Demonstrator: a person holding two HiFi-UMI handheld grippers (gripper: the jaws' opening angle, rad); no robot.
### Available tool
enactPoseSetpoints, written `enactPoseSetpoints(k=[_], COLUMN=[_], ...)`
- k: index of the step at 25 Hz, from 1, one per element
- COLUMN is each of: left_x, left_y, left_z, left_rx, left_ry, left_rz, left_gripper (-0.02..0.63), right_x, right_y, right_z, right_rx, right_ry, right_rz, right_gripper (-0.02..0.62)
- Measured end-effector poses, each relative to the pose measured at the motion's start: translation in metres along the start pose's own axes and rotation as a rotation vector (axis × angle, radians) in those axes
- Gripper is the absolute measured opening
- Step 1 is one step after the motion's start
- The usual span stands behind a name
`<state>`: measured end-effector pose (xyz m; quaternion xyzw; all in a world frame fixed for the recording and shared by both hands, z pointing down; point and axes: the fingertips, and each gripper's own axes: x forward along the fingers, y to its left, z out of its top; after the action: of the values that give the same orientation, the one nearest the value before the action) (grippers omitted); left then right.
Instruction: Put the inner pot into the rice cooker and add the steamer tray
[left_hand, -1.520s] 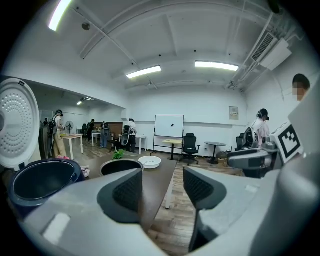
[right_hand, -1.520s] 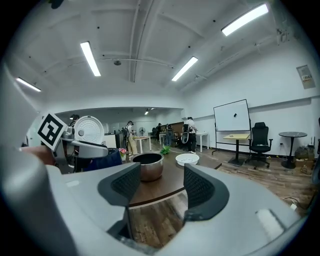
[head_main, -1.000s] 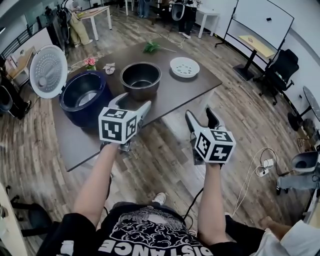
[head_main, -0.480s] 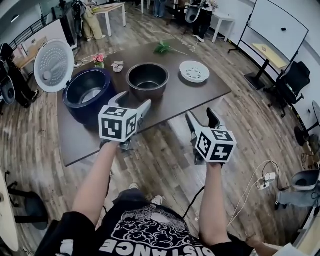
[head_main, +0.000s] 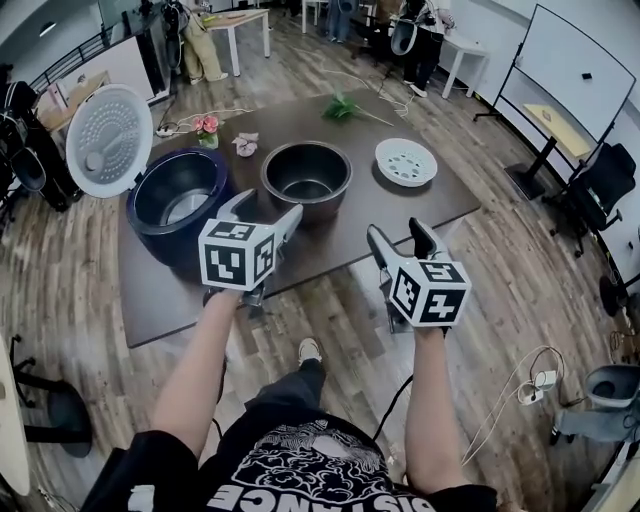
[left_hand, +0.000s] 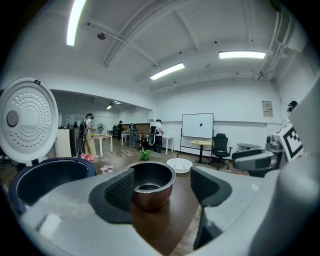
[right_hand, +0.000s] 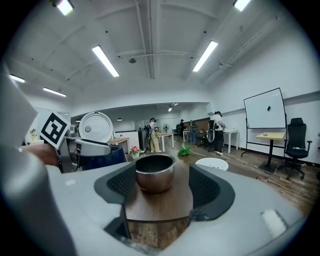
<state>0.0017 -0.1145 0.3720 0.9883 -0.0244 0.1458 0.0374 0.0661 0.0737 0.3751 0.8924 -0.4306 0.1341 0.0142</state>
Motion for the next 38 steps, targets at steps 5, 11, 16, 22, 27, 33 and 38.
enactPoseSetpoints(k=[5,11,16,22,27,33,38], left_x=[0.030,0.069,0.100,0.136,0.162,0.183,0.195], left_y=[0.017,0.041,0.065,0.092,0.112,0.130,0.140], left_z=[0.009,0.022,0.036,0.047,0.056,0.054,0.057], left_rx=[-0.020,-0.038,-0.052,-0.066,-0.069,-0.092,-0.101], left_ry=[-0.004,0.003,0.007,0.017,0.015,0.031,0.029], left_rz=[0.023,0.036,0.047,0.062,0.075,0.085,0.093], left_gripper=[0.353,0.352,0.351,0.351,0.353,0.352,0.351], right_x=[0.034,0.079,0.121,0.173,0.211,0.246,0.267], right_y=[-0.013,-0.026,-0.036,-0.041,-0.044,-0.047,-0.047], right_z=[0.009,0.025,0.038,0.054,0.066,0.075,0.084], right_rx=[-0.009,-0.017,-0.020,-0.026,-0.035,-0.040,-0.053], right_ry=[0.013,0.032,0.045,0.060,0.064,0.078,0.078], right_rz=[0.015,0.033,0.043,0.069,0.087,0.102,0.121], right_gripper=[0.319,0.319,0.319,0.319,0.319,0.319,0.319])
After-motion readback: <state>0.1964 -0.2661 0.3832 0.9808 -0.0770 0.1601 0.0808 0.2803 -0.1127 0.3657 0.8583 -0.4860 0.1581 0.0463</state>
